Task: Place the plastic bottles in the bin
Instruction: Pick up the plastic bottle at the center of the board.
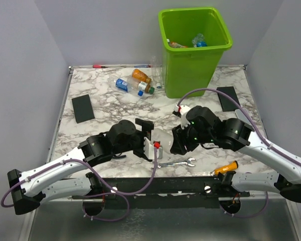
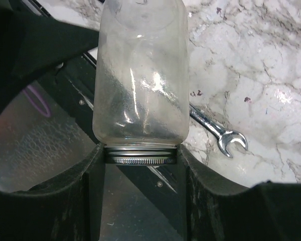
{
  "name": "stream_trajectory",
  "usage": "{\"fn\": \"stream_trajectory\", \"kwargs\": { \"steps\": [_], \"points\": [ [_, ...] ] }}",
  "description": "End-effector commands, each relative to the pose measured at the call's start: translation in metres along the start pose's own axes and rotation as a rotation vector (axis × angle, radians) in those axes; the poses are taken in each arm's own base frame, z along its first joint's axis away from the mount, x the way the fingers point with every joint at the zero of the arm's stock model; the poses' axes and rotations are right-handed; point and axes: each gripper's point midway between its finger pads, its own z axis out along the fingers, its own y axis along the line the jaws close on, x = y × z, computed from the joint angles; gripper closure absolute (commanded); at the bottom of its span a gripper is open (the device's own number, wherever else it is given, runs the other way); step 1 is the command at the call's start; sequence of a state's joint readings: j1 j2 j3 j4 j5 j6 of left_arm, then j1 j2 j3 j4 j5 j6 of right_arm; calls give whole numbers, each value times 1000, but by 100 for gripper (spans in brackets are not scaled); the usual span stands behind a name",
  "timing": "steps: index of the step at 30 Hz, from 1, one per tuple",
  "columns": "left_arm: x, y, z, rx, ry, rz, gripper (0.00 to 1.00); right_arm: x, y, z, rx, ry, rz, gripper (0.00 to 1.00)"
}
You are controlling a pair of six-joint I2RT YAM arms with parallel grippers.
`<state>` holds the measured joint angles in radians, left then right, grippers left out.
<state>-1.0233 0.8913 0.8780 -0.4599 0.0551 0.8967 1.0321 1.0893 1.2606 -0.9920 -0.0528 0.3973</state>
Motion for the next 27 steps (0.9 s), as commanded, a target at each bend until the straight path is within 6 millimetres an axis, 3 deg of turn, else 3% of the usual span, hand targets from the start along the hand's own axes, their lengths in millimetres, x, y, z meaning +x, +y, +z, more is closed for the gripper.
{"fn": "stream_trajectory", "kwargs": {
  "steps": [1,6,12,16,18,24,27],
  "points": [
    [-21,-9,-1,69,-17,110,1,-14,7,1,-26,14,-77,100],
    [-34,-20,5,112,-46,120,1,-29,13,7,-33,15,-116,100],
    [-21,-26,13,125,2,150,1,-37,22,5,-72,16,-138,100],
    [-16,-16,13,63,30,163,2,-39,27,1,-95,9,-146,100],
    [-16,-11,14,32,34,157,8,-39,27,0,-99,1,-147,100],
    [-25,1,16,-31,0,114,38,-40,31,-4,-123,-19,-144,100],
    [-30,4,15,-49,-25,97,45,-44,35,-9,-142,-46,-144,100]
  ]
}}
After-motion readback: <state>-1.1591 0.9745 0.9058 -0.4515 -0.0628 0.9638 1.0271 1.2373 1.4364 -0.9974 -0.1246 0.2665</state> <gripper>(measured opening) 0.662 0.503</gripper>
